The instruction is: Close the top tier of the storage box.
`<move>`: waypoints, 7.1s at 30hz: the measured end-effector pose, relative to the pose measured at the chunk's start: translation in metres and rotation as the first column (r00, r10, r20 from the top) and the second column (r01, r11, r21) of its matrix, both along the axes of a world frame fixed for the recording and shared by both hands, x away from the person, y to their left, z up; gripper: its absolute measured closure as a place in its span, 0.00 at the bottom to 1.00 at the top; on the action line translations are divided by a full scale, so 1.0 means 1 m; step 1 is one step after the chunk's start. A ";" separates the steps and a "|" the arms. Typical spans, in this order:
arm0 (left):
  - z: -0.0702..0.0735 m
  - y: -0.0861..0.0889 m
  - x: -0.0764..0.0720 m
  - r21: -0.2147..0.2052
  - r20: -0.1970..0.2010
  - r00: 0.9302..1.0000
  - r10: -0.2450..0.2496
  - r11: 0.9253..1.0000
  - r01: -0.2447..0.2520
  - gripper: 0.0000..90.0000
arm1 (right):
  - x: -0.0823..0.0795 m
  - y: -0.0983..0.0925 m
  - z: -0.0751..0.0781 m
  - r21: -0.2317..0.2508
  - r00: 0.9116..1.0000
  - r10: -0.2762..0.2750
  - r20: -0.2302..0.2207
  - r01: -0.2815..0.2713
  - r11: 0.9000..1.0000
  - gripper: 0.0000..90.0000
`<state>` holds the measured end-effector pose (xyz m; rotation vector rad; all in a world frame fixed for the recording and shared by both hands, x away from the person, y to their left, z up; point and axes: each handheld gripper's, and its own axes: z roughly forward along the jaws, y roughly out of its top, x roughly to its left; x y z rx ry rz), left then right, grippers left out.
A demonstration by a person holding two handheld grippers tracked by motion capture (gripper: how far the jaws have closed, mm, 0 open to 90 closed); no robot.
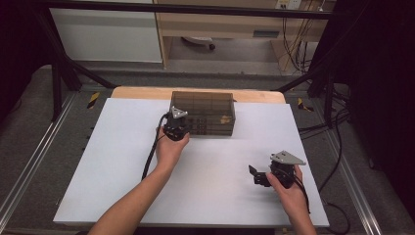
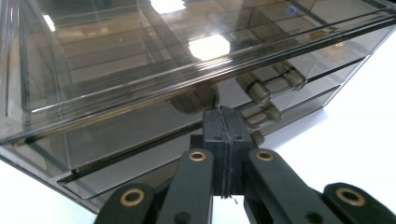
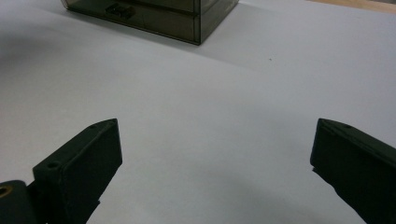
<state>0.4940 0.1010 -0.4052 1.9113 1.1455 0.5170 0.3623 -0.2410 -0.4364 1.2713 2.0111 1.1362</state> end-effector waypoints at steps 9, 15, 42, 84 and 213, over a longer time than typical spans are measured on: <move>0.003 -0.003 0.000 0.007 0.011 1.000 -0.012 1.000 0.012 1.00 | 0.000 0.001 -0.001 -0.003 1.000 0.000 -0.004 0.000 1.000 0.03; 0.004 -0.005 0.001 0.008 0.011 1.000 -0.015 1.000 0.015 1.00 | 0.000 0.000 0.000 0.000 1.000 0.000 -0.003 0.000 1.000 0.03; 0.006 -0.008 0.003 0.009 0.018 0.999 -0.029 1.000 0.029 1.00 | 0.000 -0.001 0.000 -0.001 1.000 -0.001 -0.004 0.001 1.000 0.03; 0.041 0.009 -0.006 -0.088 0.063 0.997 -0.049 0.995 0.055 1.00 | 0.001 0.001 -0.002 -0.008 1.000 0.001 -0.006 -0.001 1.000 0.03; 0.074 0.090 -0.031 -0.149 0.178 0.984 0.028 0.989 -0.001 0.05 | 0.000 0.001 0.000 -0.007 1.000 0.013 0.019 -0.013 1.000 0.03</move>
